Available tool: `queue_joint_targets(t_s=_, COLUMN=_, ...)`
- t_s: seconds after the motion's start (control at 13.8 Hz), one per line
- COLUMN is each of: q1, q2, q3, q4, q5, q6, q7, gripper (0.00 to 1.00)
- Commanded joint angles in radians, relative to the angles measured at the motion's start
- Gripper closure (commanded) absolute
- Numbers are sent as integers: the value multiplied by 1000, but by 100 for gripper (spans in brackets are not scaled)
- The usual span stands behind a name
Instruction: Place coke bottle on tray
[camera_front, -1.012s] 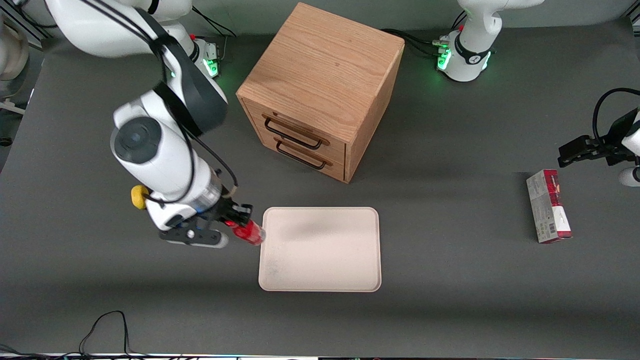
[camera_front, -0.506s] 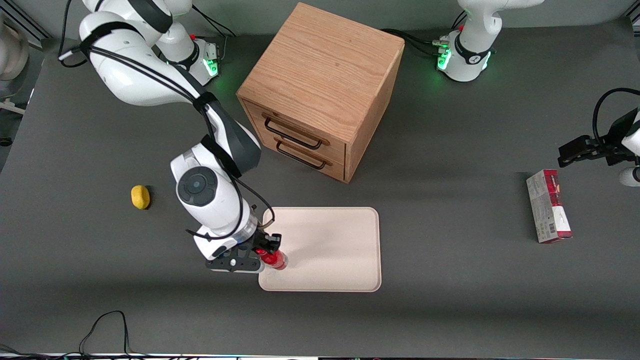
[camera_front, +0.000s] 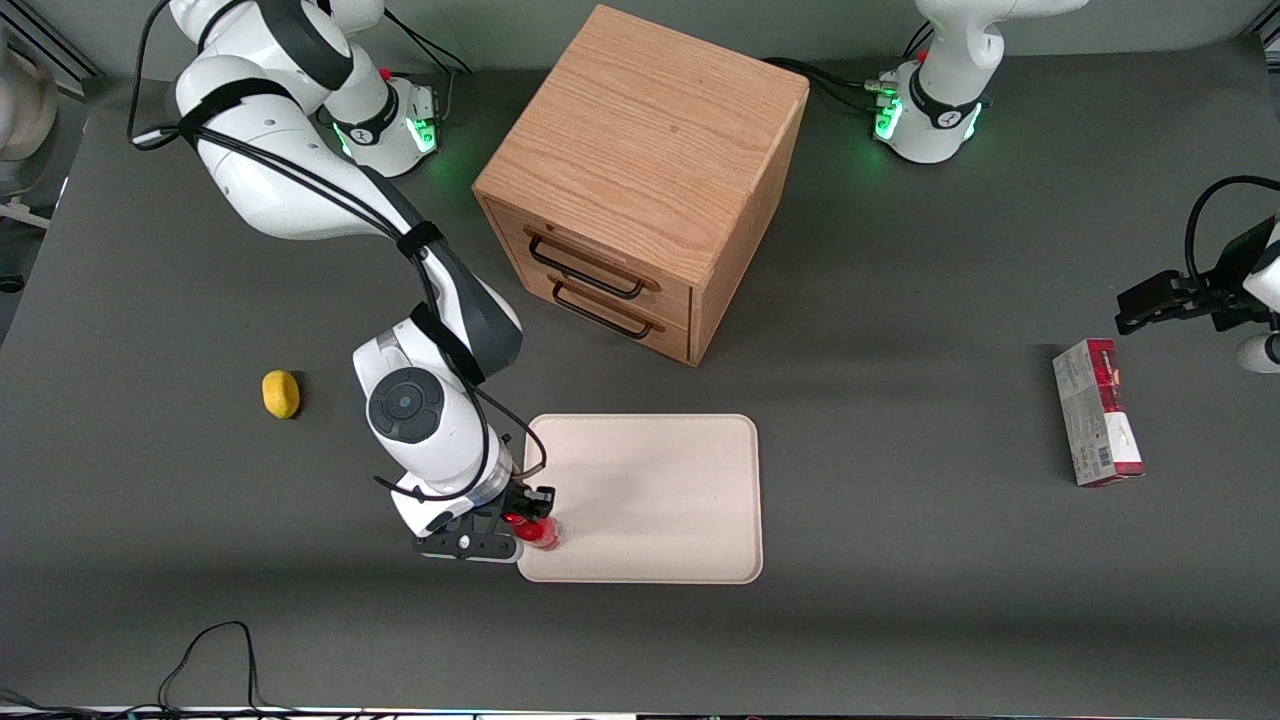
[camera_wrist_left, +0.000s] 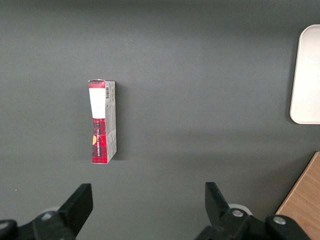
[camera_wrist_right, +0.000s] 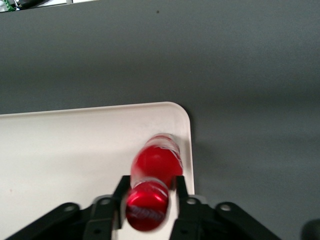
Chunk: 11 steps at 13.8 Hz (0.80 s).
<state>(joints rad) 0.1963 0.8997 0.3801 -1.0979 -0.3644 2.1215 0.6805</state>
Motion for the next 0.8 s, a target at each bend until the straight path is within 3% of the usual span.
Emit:
queue_joint_targets(t_s=0.0, q1=12, q2=-2, q3=-4, q4=12, q5=-45, q6=9, q7=17, gripper=0)
queue_joint_targets(t_s=0.22, q1=9, q2=-69, q3=-6, q4=3, q5=-41, q6=-21, q7=14, gripper=0)
queue_joint_targets(t_s=0.43, q1=14, q2=-188, q3=-39, q4=-22, q5=-31, q6=-257, q7=-53, gripper=0)
queue_joint_targets(t_s=0.51, q1=11, q2=-249, q3=-61, q4=-66, q5=8, q6=-291, q7=-97, gripper=0)
queue_joint_targets(t_s=0.72, q1=29, q2=-488, q3=-261, q4=-287, q5=269, q6=-319, q7=-301, gripper=0)
